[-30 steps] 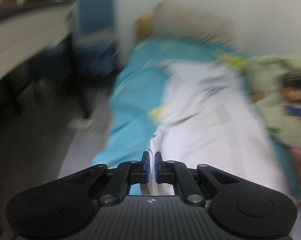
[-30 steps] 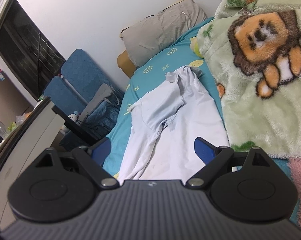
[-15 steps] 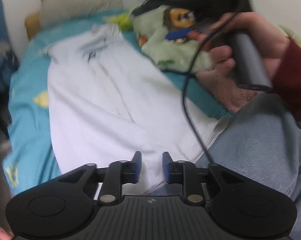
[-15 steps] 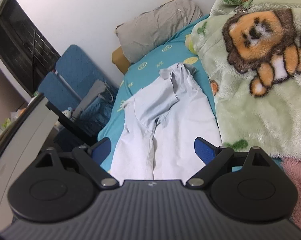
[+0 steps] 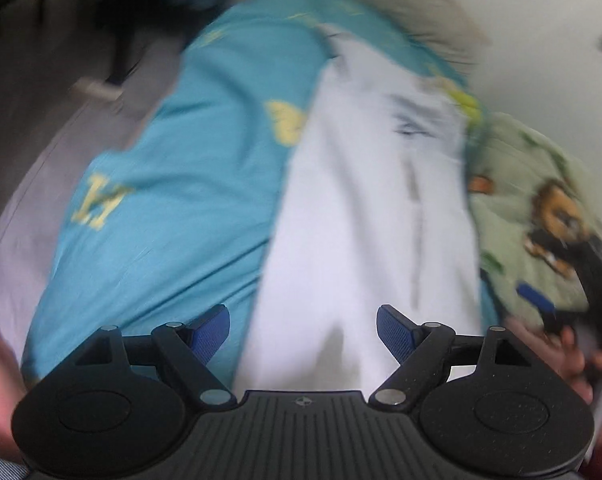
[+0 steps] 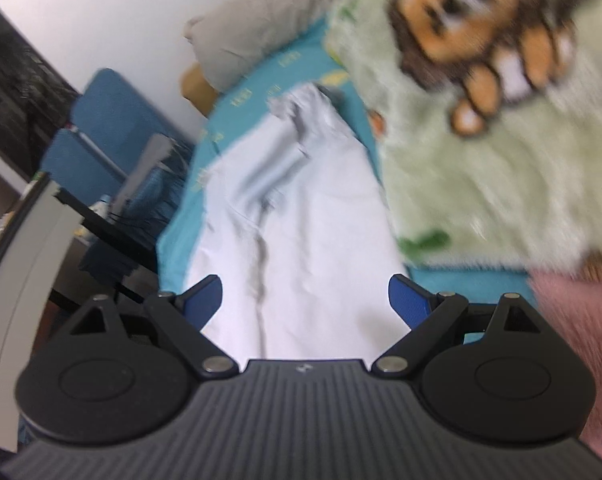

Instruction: Fold clothes

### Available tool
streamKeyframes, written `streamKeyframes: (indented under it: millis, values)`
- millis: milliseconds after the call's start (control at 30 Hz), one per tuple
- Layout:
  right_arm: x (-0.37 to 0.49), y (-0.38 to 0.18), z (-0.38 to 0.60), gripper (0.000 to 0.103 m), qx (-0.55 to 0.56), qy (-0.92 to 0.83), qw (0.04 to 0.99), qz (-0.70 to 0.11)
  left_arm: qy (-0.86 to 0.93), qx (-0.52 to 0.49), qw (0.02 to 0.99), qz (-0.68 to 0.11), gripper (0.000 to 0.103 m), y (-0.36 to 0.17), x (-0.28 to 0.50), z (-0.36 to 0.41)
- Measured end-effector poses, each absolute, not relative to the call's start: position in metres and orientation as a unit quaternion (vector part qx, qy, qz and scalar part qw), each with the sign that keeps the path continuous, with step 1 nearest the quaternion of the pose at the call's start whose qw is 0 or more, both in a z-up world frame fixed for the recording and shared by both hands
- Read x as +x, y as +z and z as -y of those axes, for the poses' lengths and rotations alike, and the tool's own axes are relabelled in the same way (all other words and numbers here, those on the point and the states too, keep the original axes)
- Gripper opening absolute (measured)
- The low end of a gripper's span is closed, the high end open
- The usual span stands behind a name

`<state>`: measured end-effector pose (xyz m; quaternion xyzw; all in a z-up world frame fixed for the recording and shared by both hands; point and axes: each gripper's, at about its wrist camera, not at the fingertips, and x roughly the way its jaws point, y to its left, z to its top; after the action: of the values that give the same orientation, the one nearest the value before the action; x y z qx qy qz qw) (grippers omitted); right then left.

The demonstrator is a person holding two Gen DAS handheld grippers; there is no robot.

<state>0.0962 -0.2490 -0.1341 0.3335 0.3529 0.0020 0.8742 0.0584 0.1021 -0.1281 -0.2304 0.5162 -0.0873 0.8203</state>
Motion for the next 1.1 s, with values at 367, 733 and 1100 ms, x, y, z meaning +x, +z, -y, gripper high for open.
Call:
streamKeyframes:
  millis: [367, 733, 1100]
  values:
    - [0.082, -0.184, 0.245, 0.091, 0.362, -0.079, 0.786, -0.495, -0.12, -0.186, 0.783, -0.581, 0.09, -0.147, 0.067, -0.085]
    - [0.054, -0.176, 0.203, 0.091, 0.275, -0.063, 0.749, -0.599, -0.174, -0.195, 0.718, -0.645, 0.044, -0.161, 0.047, -0.083]
    - [0.028, -0.157, 0.176, 0.012, 0.209, -0.01, 0.793, -0.572, -0.184, -0.251, 0.794, -0.522, 0.01, -0.126, 0.028, -0.107]
